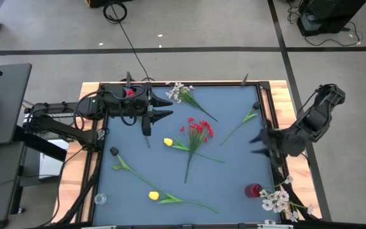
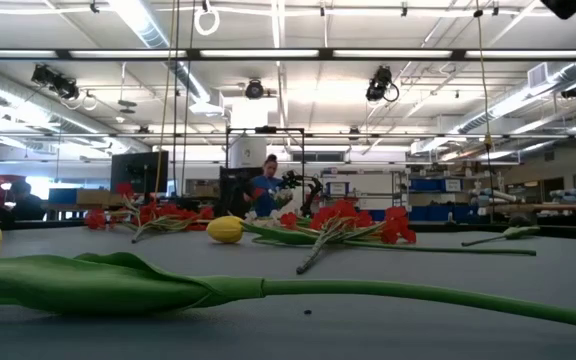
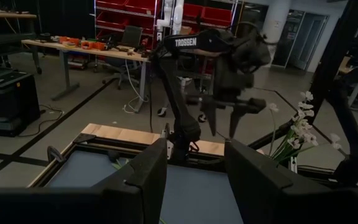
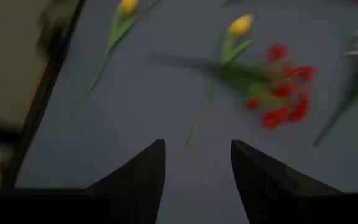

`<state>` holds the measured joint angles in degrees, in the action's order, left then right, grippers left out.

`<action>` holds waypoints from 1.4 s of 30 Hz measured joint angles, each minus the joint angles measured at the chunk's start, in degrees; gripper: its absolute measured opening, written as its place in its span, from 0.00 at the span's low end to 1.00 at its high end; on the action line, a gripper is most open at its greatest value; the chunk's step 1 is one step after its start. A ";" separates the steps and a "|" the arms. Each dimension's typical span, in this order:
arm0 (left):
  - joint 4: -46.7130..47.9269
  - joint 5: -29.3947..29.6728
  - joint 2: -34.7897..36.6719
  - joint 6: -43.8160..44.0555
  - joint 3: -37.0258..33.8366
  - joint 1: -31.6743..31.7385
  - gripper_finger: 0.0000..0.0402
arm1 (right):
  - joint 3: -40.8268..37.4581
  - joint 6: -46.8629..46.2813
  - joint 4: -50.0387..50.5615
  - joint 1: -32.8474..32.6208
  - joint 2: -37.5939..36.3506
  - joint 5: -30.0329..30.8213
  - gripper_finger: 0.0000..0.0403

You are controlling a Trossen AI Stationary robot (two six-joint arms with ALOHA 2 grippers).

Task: Sort flowers into vase by color
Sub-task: Put the top black tulip into the red vase

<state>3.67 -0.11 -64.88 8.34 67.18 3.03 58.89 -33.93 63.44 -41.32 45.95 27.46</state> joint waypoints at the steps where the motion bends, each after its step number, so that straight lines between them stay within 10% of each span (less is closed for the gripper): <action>1: 0.01 0.01 0.00 0.00 0.00 0.01 0.42 | 0.20 -1.00 -1.33 1.42 0.04 1.79 0.47; 6: -0.01 -0.01 0.00 0.00 0.00 -0.01 0.42 | 0.24 -4.00 -10.45 10.62 1.74 5.07 0.47; 16: 0.01 -0.01 0.00 0.00 0.00 0.01 0.42 | 0.23 -19.53 -22.66 34.97 17.09 -10.08 0.47; 31: -0.01 -0.01 0.00 0.00 0.02 0.00 0.42 | 0.20 -52.25 -5.69 56.78 35.25 -17.41 0.47; 42: 0.01 -0.01 0.00 0.00 0.02 0.01 0.42 | -0.12 -53.52 1.45 68.28 42.84 -20.99 0.47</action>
<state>3.68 -0.12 -64.88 8.34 67.20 3.05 58.77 -87.46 64.89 26.96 88.80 6.47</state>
